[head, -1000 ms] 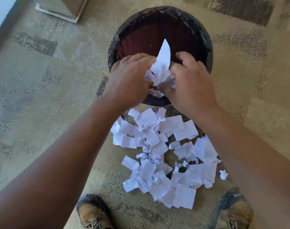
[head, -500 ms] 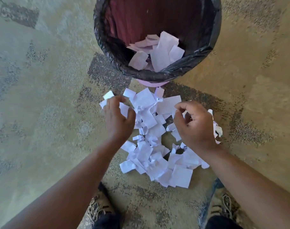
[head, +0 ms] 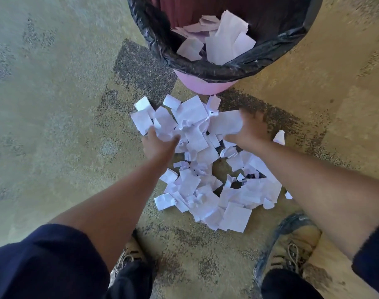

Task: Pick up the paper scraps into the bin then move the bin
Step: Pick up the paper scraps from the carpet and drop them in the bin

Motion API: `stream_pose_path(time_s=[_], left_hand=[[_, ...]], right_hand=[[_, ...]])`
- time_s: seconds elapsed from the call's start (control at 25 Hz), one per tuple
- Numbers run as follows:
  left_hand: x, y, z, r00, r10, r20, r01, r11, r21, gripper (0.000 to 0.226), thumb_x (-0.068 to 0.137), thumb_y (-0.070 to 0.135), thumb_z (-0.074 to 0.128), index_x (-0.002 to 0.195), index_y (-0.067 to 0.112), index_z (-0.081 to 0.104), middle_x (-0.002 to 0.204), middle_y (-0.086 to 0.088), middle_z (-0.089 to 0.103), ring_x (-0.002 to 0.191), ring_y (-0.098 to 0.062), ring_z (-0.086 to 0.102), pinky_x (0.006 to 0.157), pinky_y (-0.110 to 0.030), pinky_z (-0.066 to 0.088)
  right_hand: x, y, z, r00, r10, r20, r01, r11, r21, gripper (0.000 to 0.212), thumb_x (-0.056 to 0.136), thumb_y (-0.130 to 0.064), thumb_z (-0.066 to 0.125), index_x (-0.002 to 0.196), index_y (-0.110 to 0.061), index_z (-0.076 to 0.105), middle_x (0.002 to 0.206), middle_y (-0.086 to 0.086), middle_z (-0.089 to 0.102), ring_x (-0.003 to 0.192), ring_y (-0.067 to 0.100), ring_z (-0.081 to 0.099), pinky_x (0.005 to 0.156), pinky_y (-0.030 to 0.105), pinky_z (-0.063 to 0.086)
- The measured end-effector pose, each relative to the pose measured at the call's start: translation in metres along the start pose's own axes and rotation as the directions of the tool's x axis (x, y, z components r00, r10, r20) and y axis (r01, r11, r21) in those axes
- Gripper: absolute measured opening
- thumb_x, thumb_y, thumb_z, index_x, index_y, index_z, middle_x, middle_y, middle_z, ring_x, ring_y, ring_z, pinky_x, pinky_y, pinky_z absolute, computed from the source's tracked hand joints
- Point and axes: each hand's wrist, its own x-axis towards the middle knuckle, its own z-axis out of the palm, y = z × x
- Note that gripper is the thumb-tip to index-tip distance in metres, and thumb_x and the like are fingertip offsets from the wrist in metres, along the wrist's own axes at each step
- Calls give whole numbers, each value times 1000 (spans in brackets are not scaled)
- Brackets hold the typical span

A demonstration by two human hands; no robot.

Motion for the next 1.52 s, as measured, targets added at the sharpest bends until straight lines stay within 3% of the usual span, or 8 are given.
stream_pose_path(time_s=[0.36, 0.56, 0.72, 0.92, 1.08, 1.24, 1.4, 1.52], left_hand=[[-23, -7, 15, 985, -6, 172, 43, 977, -210, 24, 83, 8, 81, 101, 13, 64, 80, 5, 66, 65, -9, 62, 48, -14, 47], [-24, -23, 4, 936, 38, 350, 48, 971, -233, 12, 88, 7, 77, 90, 16, 69, 74, -1, 68, 58, -12, 59, 58, -27, 50], [-42, -30, -8, 904, 94, 416, 25, 962, -271, 9, 90, 9, 76, 90, 17, 71, 65, 12, 70, 53, -3, 60, 61, -27, 49], [-60, -38, -31, 856, 210, 473, -9, 920, -393, 24, 84, 16, 81, 108, 12, 77, 111, -10, 78, 104, -25, 73, 96, -40, 57], [-86, -38, -44, 934, 171, 314, -19, 900, -436, 9, 90, 11, 76, 94, 18, 77, 89, 1, 78, 79, -12, 68, 77, -30, 57], [-113, -25, -59, 960, 228, 163, -145, 902, -408, 4, 91, 20, 76, 93, 16, 75, 75, 1, 74, 67, -8, 60, 65, -23, 49], [-136, -2, -79, 749, 654, -112, -663, 738, -124, 19, 92, 0, 71, 91, 19, 74, 79, 19, 70, 73, 5, 64, 67, -8, 44], [-144, 29, -99, 482, 837, -258, -867, 498, -5, 20, 77, -20, 73, 92, -6, 74, 101, -6, 74, 96, -12, 72, 87, -17, 52]], right_hand=[[-42, -23, 72, 977, -211, -22, 207, 923, 324, 11, 93, -16, 60, 98, -8, 64, 92, 10, 69, 83, 30, 62, 60, 32, 40], [-76, -23, 73, 962, -235, 142, 63, 692, 719, 28, 96, -22, 49, 73, -10, 37, 64, -4, 29, 56, 12, 25, 59, 34, 22], [-96, -21, 75, 963, -258, 74, 150, 746, 649, 21, 94, -32, 66, 110, -18, 67, 93, -7, 70, 78, 10, 63, 71, 30, 51], [-114, -12, 59, 967, -254, -27, 204, 704, 680, 23, 96, -19, 67, 119, -19, 70, 98, -5, 75, 87, 11, 69, 75, 32, 55], [-128, 4, 45, 965, -238, -113, 253, 724, 642, 18, 94, -24, 66, 111, -23, 72, 91, 11, 76, 83, 37, 69, 75, 52, 59], [-149, 3, 16, 942, -247, -228, 336, 650, 682, 23, 97, -15, 66, 101, -38, 71, 87, -7, 77, 73, 11, 68, 66, 32, 56], [-173, 1, -9, 890, -269, -368, 455, 568, 686, 31, 98, -9, 65, 101, -39, 69, 87, -8, 74, 77, 11, 68, 68, 26, 54], [-192, -12, -43, 813, -260, -520, 580, 437, 688, 35, 95, -7, 65, 101, -41, 71, 91, -13, 72, 82, 10, 68, 74, 23, 53]])
